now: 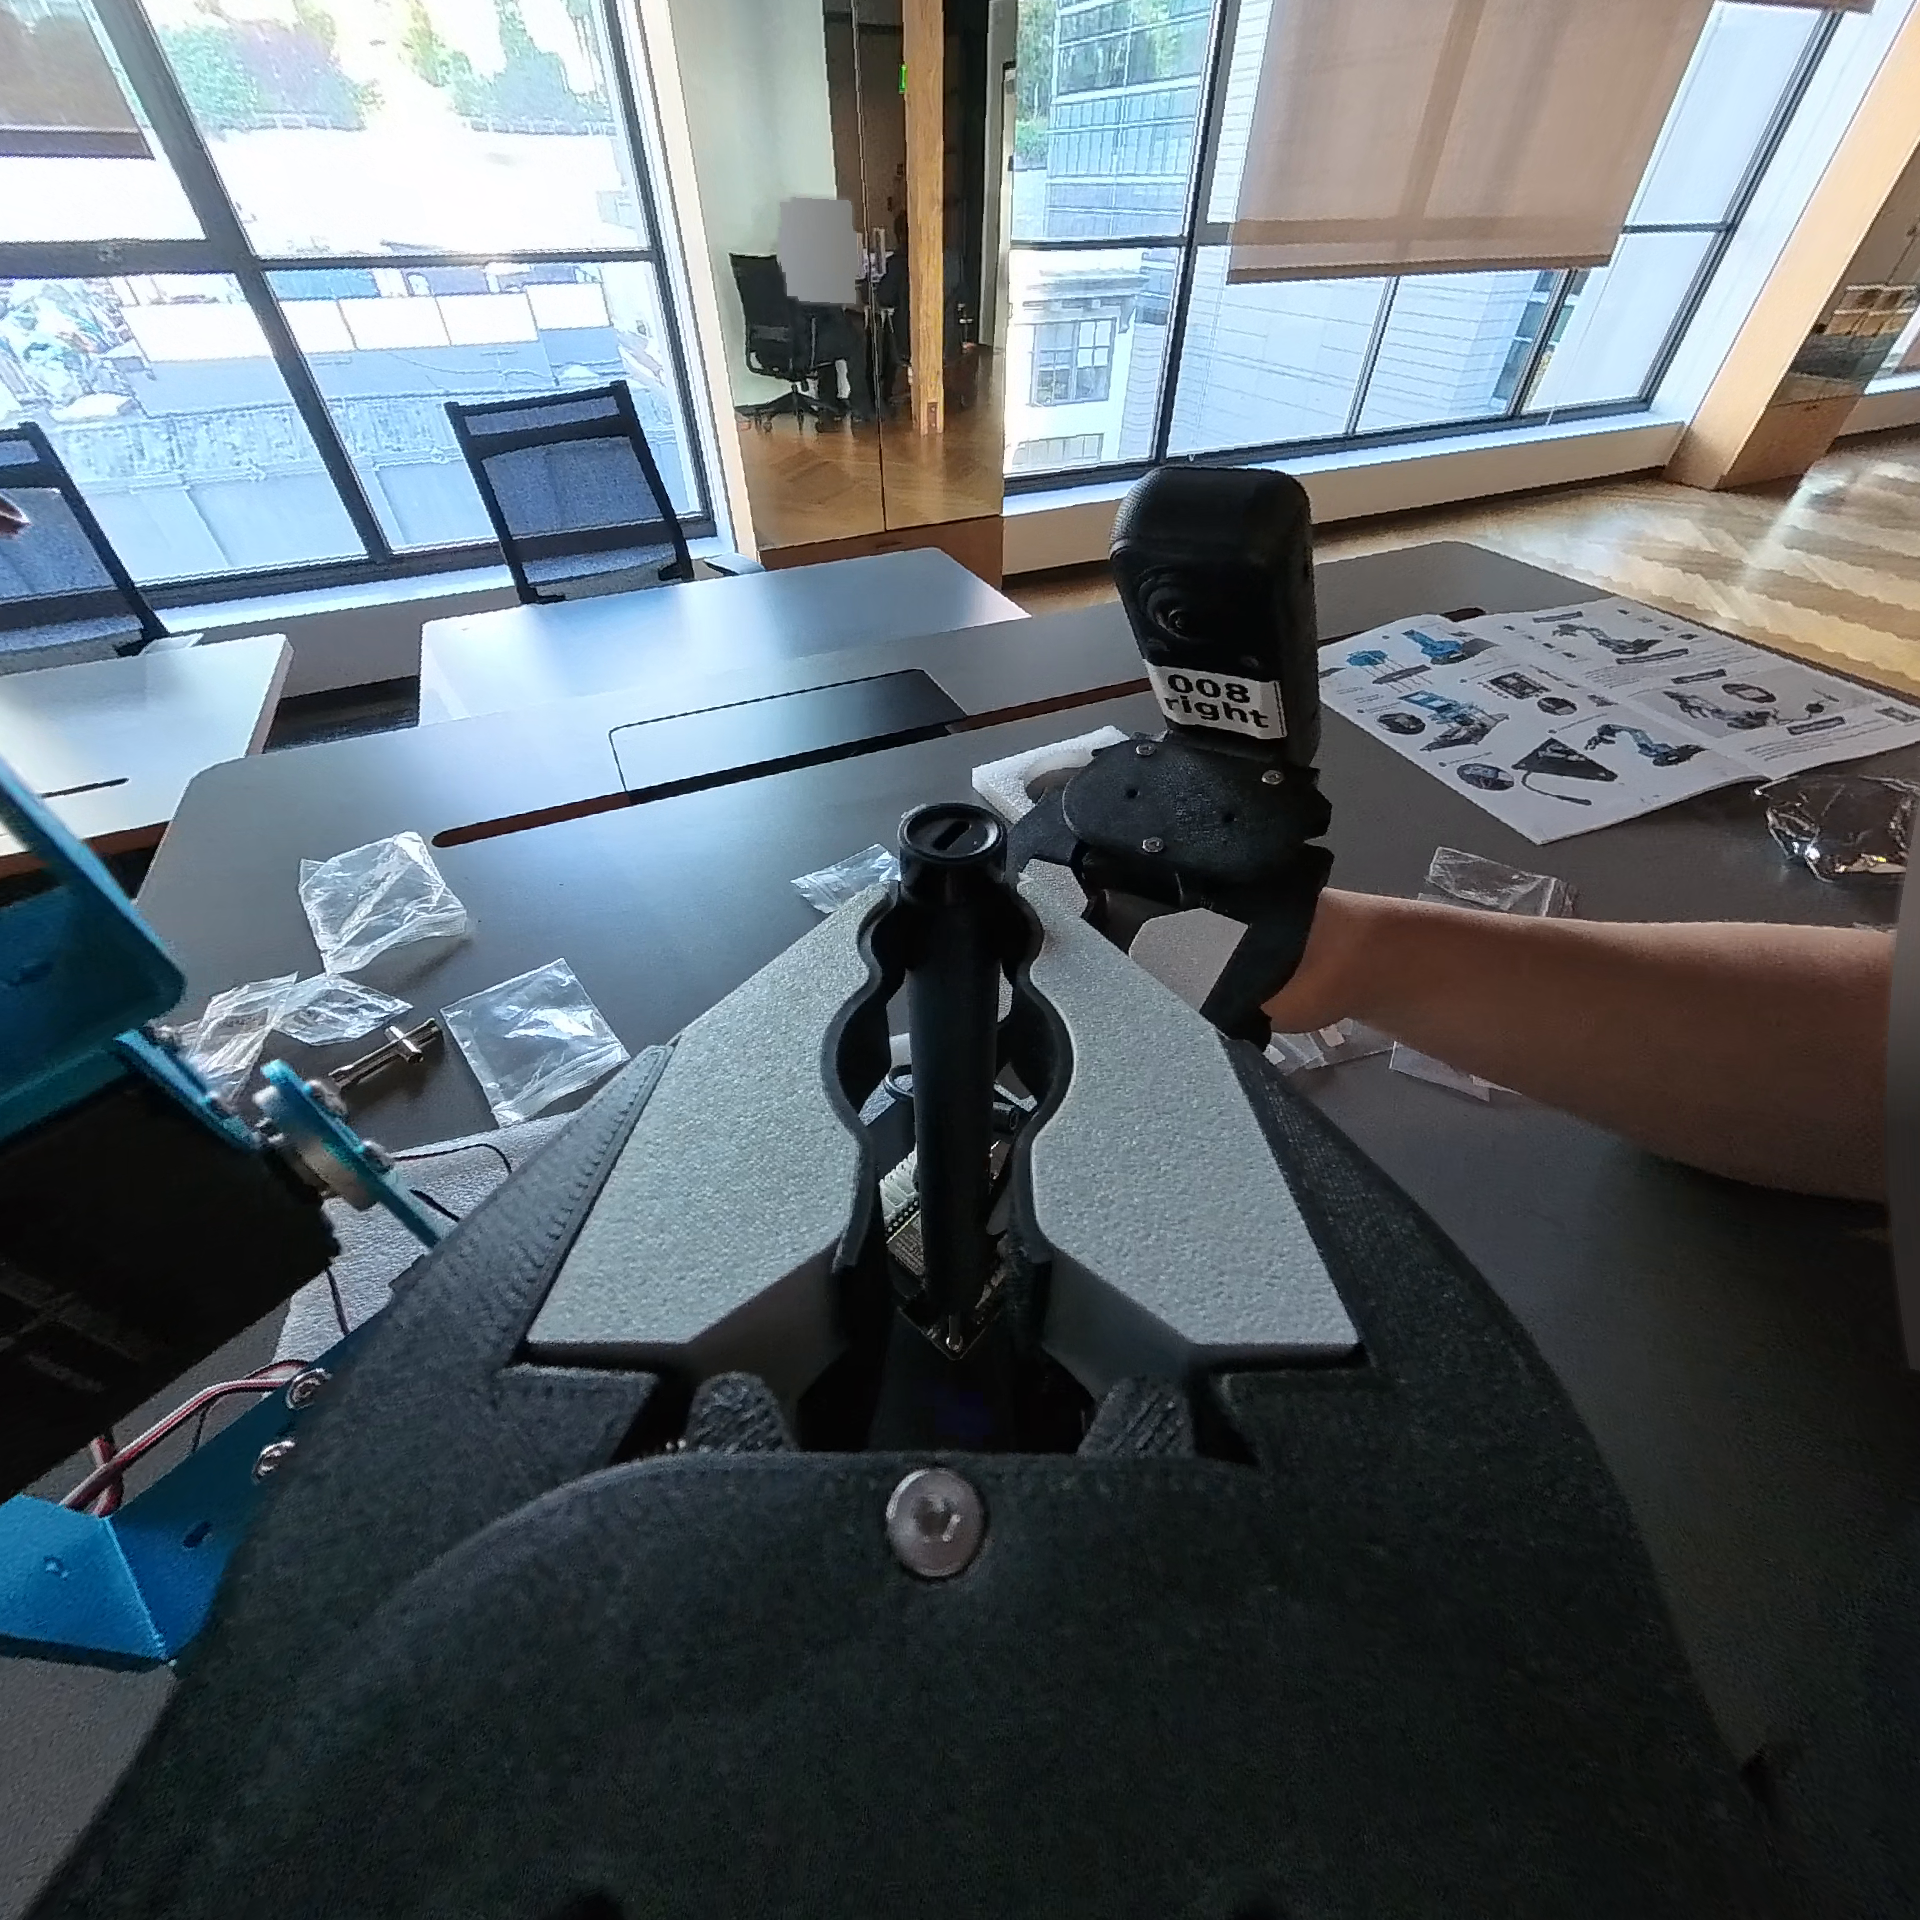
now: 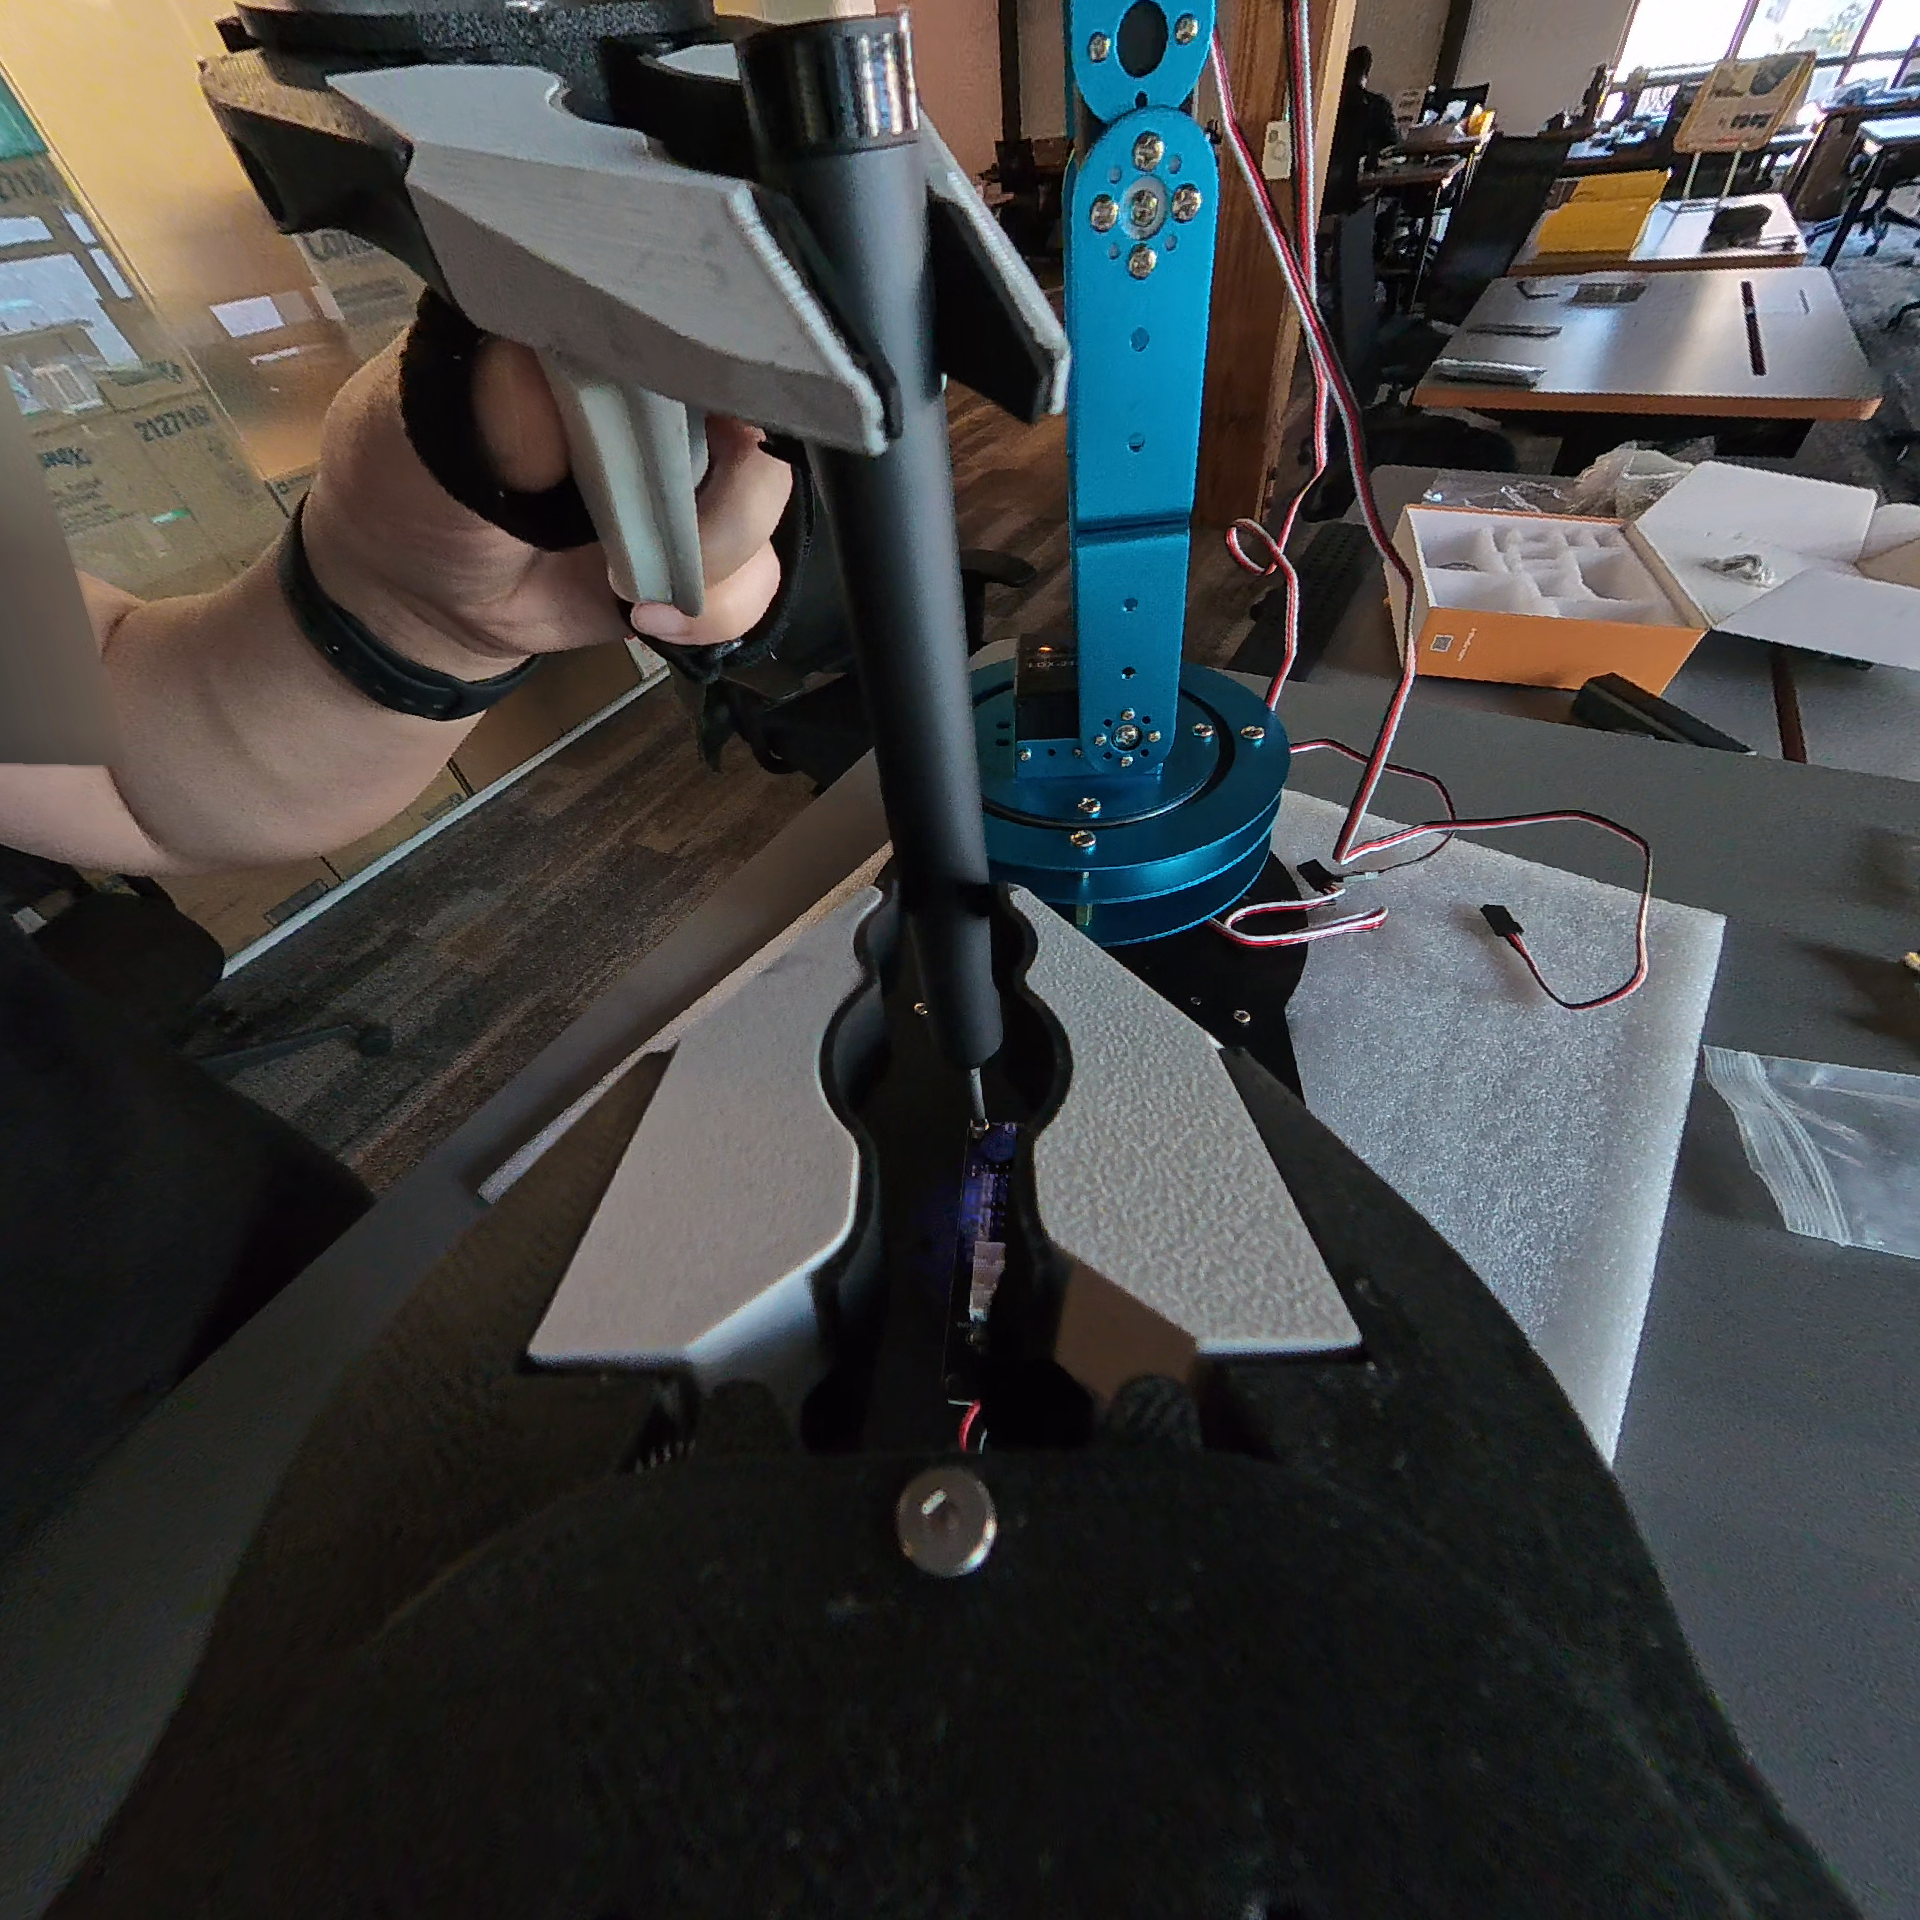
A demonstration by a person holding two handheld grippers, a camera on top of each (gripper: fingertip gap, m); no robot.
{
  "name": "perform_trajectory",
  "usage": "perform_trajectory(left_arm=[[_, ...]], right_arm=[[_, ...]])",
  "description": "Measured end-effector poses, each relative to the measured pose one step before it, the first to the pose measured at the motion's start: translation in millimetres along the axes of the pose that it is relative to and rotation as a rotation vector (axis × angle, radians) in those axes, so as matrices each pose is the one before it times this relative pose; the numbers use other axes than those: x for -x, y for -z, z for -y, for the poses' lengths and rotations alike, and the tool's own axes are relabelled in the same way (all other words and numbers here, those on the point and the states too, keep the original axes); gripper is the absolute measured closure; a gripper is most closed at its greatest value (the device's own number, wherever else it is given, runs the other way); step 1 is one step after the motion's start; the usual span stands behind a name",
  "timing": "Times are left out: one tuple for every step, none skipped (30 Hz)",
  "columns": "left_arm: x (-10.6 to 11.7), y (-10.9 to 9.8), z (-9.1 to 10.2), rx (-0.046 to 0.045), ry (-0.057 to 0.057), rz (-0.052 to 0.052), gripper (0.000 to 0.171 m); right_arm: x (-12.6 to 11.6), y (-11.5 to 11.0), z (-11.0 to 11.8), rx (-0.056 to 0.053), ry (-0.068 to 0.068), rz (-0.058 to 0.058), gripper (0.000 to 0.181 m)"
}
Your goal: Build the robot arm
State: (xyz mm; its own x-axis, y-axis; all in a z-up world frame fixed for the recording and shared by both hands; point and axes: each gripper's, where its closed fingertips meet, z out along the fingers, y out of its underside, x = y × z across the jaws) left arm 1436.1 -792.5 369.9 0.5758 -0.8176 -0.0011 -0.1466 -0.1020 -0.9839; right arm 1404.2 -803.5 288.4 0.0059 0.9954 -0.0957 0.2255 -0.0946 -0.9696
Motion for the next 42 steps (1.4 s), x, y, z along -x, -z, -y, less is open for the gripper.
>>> perform_trajectory(left_arm=[[-0.31, -0.19, 0.00, 0.00026, -0.0015, -0.0002, 0.156], [-0.14, -0.14, -0.01, 0.00030, -0.0007, -0.0005, 0.156], [0.03, -0.20, 0.01, 0.00018, -0.0004, 0.0002, 0.156], [0.12, -0.17, 0.09, -0.00044, -0.0001, 0.0006, 0.156], [0.01, -0.09, -0.01, -0.00061, 0.0012, -0.0009, 0.156], [-0.07, -0.09, 0.08, -0.00052, 0.0009, -0.0006, 0.156], [-0.13, -0.08, -0.02, -0.00052, -0.0005, -0.0002, 0.156], [-0.35, 0.00, -0.01, -0.00067, -0.0015, -0.0001, 0.156], [-0.41, -0.03, 0.05, -0.00032, -0.0036, 0.0014, 0.156], [-0.16, 0.06, -0.08, -0.00025, -0.0037, 0.0017, 0.156], [-0.01, 0.09, 0.04, -0.00039, -0.0006, 0.0008, 0.156], [0.36, 0.23, -0.01, -0.00105, 0.0009, 0.0014, 0.156], [0.47, 0.31, 0.08, -0.00104, -0.0005, 0.0020, 0.156], [0.59, 0.46, -0.06, -0.00024, 0.0002, 0.0018, 0.156], [0.40, 0.61, -0.05, -0.00049, 0.0023, 0.0007, 0.156], [0.12, 0.53, -0.05, -0.00196, 0.0030, -0.0004, 0.156], [0.05, 0.55, -0.01, -0.00303, 0.0019, -0.0003, 0.156], [0.19, 0.48, -0.02, -0.00288, 0.0016, 0.0010, 0.156], [0.29, 0.57, -0.05, -0.00191, 0.0010, 0.0014, 0.156], [0.38, 0.53, -0.09, -0.00076, 0.0006, 0.0017, 0.156], [0.48, 0.43, 0.01, -0.00068, 0.0009, 0.0013, 0.156], [0.34, 0.35, -0.09, -0.00051, 0.0000, 0.0003, 0.156], [0.31, 0.41, -0.08, 0.00010, -0.0003, -0.0001, 0.156], [0.26, 0.46, -0.05, 0.00061, 0.0002, -0.0002, 0.156], [0.15, 0.31, -0.04, 0.00072, 0.0004, 0.0000, 0.156], [0.18, 0.25, -0.11, 0.00052, -0.0012, 0.0005, 0.156], [0.24, 0.27, -0.02, 0.00056, -0.0008, 0.0011, 0.156], [0.07, 0.20, -0.01, 0.00061, -0.0005, 0.0004, 0.156], [-0.11, 0.31, -0.03, 0.00061, -0.0009, 0.0001, 0.156], [0.09, 0.25, -0.05, 0.00089, -0.0022, 0.0012, 0.156], [0.02, 0.14, -0.08, 0.00206, -0.0026, 0.0008, 0.156], [-0.02, 0.07, -0.07, 0.00283, -0.0023, 0.0005, 0.156], [-0.05, 0.05, -0.02, 0.00253, -0.0017, 0.0006, 0.156], [-0.32, -0.13, -0.04, 0.00128, 0.0002, -0.0010, 0.156], [-0.42, -0.19, 0.12, -0.00071, 0.0022, -0.0020, 0.156], [-0.17, -0.19, 0.00, -0.00134, 0.0013, -0.0011, 0.156], [0.05, -0.06, -0.05, -0.00030, -0.0009, 0.0009, 0.156], [0.19, 0.09, 0.05, 0.00027, -0.0011, 0.0014, 0.156], [-0.09, -0.10, -0.08, -0.00005, 0.0004, 0.0000, 0.156], [0.05, 0.00, 0.07, 0.00025, 0.0012, -0.0006, 0.156], [0.03, 0.00, -0.07, 0.00054, 0.0018, -0.0004, 0.156], [-0.10, -0.05, -0.07, 0.00063, 0.0021, -0.0018, 0.156]], right_arm=[[0.17, 0.22, 0.00, 0.0011, 0.0010, 0.0001, 0.166], [-0.01, 0.16, -0.16, 0.0009, 0.0017, 0.0001, 0.166], [-0.12, 0.23, -0.11, 0.0015, -0.0019, 0.0002, 0.166], [-0.17, -0.01, 0.06, -0.0002, -0.0006, 0.0006, 0.166], [0.25, -0.31, 0.00, -0.0010, -0.0008, 0.0022, 0.166], [0.13, -0.05, 0.09, -0.0007, -0.0062, 0.0043, 0.165], [0.00, 0.16, 0.11, -0.0007, -0.0014, 0.0029, 0.166], [0.18, 0.04, 0.07, -0.0018, 0.0034, 0.0002, 0.166], [0.11, 0.14, 0.09, -0.0008, 0.0060, -0.0020, 0.166], [0.04, -0.02, -0.19, 0.0012, 0.0030, -0.0018, 0.166], [-0.09, -0.05, -0.06, 0.0027, -0.0048, 0.0011, 0.166], [-0.12, -0.12, 0.11, 0.0025, -0.0064, 0.0014, 0.166], [-0.26, -0.35, 0.17, 0.0002, -0.0004, -0.0014, 0.166], [-0.22, -0.35, 0.25, -0.0010, 0.0052, -0.0033, 0.166], [-0.04, -0.30, 0.17, -0.0013, 0.0030, -0.0030, 0.166], [0.19, -0.39, 0.02, 0.0012, 0.0005, -0.0006, 0.166], [0.15, -0.17, 0.06, 0.0022, 0.0010, -0.0001, 0.166], [0.07, -0.09, 0.20, 0.0016, 0.0028, -0.0012, 0.164], [0.12, -0.48, 0.00, 0.0013, 0.0041, -0.0022, 0.164], [-0.08, -0.34, 0.11, 0.0004, 0.0023, -0.0024, 0.166], [-0.10, -0.30, 0.19, -0.0004, 0.0022, -0.0025, 0.166], [0.02, -0.34, 0.02, -0.0004, 0.0002, -0.0004, 0.166], [-0.07, -0.19, 0.08, 0.0000, -0.0025, 0.0011, 0.166], [0.08, -0.12, 0.08, -0.0003, -0.0011, 0.0008, 0.166], [0.01, -0.34, 0.06, -0.0014, -0.0010, 0.0004, 0.166], [-0.06, -0.14, 0.03, -0.0014, -0.0022, 0.0007, 0.165], [-0.22, -0.22, 0.00, -0.0012, -0.0010, -0.0012, 0.166], [0.04, -0.22, 0.09, -0.0004, 0.0000, -0.0004, 0.166], [0.08, -0.15, 0.09, 0.0003, 0.0008, 0.0001, 0.166], [-0.34, -0.07, 0.12, -0.0009, 0.0015, -0.0024, 0.165], [-0.11, -0.41, 0.02, -0.0010, -0.0003, -0.0008, 0.166], [0.13, -0.19, 0.06, 0.0001, -0.0029, 0.0016, 0.165], [-0.05, -0.04, -0.03, -0.0003, -0.0015, 0.0011, 0.165], [0.15, 0.02, 0.00, 0.0002, -0.0028, 0.0018, 0.164], [0.04, 0.25, -0.11, 0.0007, -0.0035, 0.0014, 0.165], [0.09, 0.19, -0.06, 0.0010, -0.0004, 0.0003, 0.164], [-0.10, 0.14, 0.03, 0.0003, 0.0004, -0.0006, 0.165], [0.05, -0.01, 0.01, -0.0001, -0.0008, 0.0000, 0.166], [-0.03, -0.04, 0.10, -0.0006, -0.0005, 0.0002, 0.166], [-0.05, 0.10, 0.01, -0.0011, -0.0002, 0.0003, 0.166], [0.27, 0.04, 0.13, -0.0009, -0.0019, 0.0024, 0.166], [0.61, 0.25, 0.05, -0.0007, -0.0026, 0.0053, 0.165]])
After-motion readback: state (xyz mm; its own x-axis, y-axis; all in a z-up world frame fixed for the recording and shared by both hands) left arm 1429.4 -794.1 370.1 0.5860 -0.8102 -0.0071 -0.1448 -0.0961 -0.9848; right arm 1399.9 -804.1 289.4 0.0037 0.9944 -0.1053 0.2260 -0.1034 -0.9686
